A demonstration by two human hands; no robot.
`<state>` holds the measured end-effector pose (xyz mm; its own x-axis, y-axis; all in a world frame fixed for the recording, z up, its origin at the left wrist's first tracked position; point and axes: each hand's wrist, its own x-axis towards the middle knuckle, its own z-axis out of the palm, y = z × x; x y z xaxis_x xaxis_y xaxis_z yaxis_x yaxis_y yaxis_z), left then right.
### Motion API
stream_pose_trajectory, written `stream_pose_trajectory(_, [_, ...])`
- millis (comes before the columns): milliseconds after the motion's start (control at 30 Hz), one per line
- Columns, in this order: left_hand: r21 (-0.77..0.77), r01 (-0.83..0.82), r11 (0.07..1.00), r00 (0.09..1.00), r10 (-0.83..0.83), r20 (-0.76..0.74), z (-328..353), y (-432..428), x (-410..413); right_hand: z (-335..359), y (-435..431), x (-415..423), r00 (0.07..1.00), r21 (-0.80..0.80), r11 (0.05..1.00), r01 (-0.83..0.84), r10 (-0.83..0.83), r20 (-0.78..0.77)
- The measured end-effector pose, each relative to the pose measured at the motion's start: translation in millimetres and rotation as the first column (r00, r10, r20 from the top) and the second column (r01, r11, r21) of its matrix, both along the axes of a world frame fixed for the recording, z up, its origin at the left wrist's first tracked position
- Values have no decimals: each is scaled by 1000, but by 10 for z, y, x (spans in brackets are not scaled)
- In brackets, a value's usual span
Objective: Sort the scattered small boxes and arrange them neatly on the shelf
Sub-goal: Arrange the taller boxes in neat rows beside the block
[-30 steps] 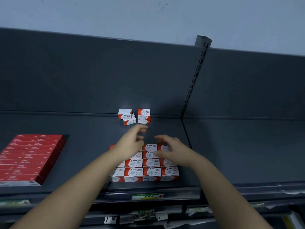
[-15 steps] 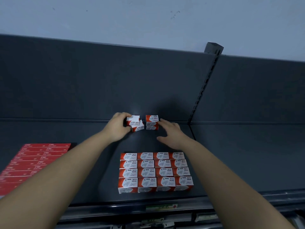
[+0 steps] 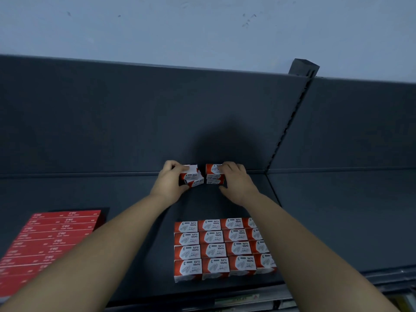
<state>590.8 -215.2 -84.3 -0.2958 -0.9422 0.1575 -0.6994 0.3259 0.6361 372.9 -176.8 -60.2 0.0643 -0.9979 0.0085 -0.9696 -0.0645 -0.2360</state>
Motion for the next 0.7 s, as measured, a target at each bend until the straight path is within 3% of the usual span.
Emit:
stream_pose_trajectory(267, [-85,13,996,999,-16,-35,-50,-17,7,-66,-4,74,999,-125,992,-13,19,43])
stream_pose_trajectory(367, [-93,49,994,996,-55,-69,-20,-41,53,-75,20,38,990,-111,994,-24,39,135])
stream_pose_trajectory(467, [-75,89,993,984,-99,-148,38,-51,62,-44,81,0,944,-110,994,2,35,328])
stream_pose_trajectory(567, [55,67,996,923,-41,-383,126,-20,26,-3,133,-34,807,-102,991,92,-14,591])
stream_pose_trajectory(700, [215,85,973,803,61,-593,266,68,-40,124,212,-70,451,43,981,188,-125,884])
